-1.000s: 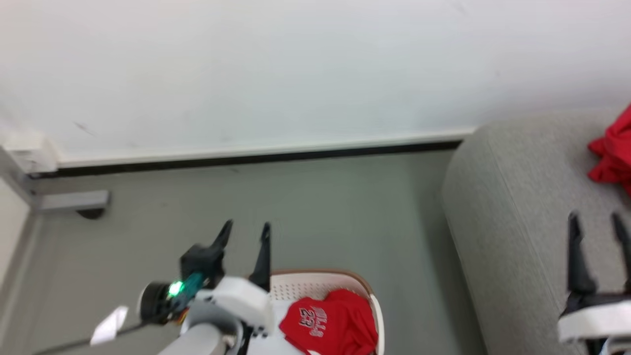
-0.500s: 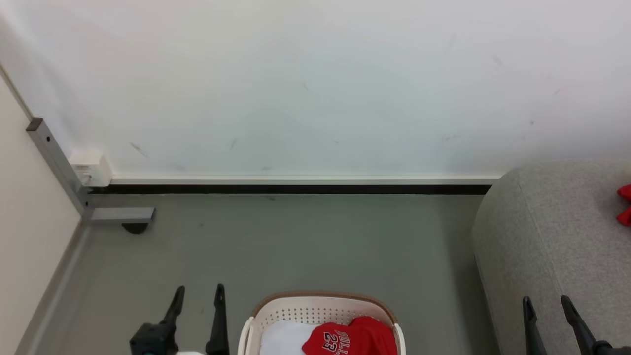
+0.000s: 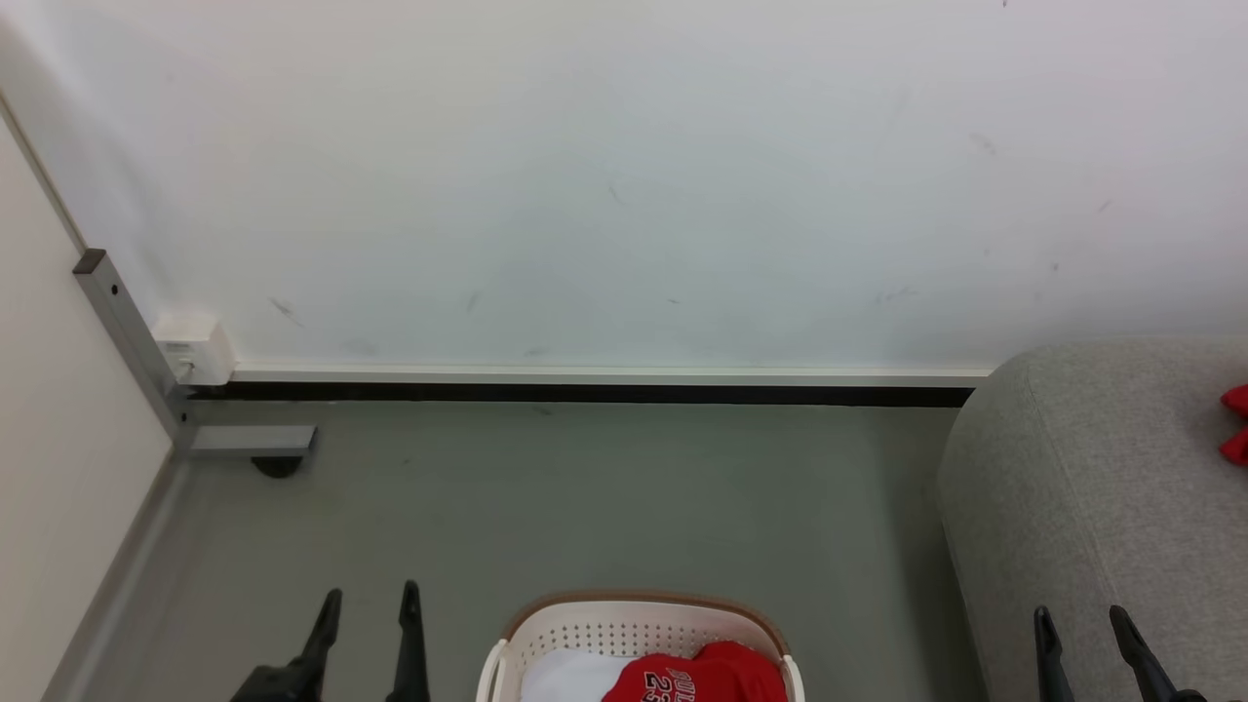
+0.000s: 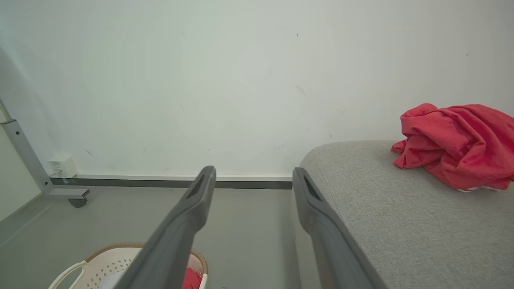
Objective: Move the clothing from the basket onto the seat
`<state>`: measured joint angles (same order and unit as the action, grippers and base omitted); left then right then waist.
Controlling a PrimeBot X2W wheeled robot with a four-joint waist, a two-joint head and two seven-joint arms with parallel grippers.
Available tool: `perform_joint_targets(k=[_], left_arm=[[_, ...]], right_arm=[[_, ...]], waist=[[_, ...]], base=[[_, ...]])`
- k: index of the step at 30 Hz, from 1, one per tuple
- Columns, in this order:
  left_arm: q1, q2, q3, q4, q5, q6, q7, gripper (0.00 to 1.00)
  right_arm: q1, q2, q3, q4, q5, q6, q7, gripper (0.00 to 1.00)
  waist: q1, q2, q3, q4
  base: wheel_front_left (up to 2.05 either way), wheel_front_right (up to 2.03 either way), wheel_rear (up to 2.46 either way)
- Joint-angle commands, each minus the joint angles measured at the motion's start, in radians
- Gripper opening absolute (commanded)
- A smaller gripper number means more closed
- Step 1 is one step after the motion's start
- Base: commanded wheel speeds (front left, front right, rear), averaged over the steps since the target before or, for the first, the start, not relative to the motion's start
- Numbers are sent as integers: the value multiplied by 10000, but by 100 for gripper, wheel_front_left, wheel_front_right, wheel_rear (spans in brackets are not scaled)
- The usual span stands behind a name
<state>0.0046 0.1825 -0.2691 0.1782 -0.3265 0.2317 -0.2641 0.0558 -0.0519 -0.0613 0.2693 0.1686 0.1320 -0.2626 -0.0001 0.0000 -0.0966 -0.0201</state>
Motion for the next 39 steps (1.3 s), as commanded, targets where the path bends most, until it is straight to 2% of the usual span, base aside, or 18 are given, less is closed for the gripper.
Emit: perform_joint_targets(k=[1, 10, 16, 26, 32, 39], left_arm=[[158, -67, 124, 34, 150, -98, -5, 100], [146, -474, 657, 161, 671, -518, -5, 100], [-512, -598, 336, 649, 876, -854, 66, 100], [-3767, -895, -1131, 1858, 1723, -1336, 2726, 100], [-5766, -1080, -2034, 3398, 2264, -1680, 4465, 100], [-7551, -1190, -2397, 5297, 2511, -1504, 5448, 100]], right_arm=[[75, 2, 9, 27, 47, -25, -27, 100], [-202, -1, 3, -189, 66, -25, -27, 100], [-510, -1, -389, -486, -52, -25, -28, 100], [-2386, -285, -670, -1489, 614, -25, -28, 100], [-3453, -385, -553, -1851, 1106, -24, -28, 100], [-4490, -450, -40, -2216, 1590, -25, -28, 100]], waist=[[1, 0, 2, -21], [1, 0, 304, -386], [1, 0, 916, -832], [1, 0, 3834, -1825], [1, 0, 5459, -2385], [1, 0, 7213, -3109]], base=[[0, 0, 0], [0, 0, 0], [0, 0, 0], [0, 0, 0], [0, 0, 0], [0, 0, 0]])
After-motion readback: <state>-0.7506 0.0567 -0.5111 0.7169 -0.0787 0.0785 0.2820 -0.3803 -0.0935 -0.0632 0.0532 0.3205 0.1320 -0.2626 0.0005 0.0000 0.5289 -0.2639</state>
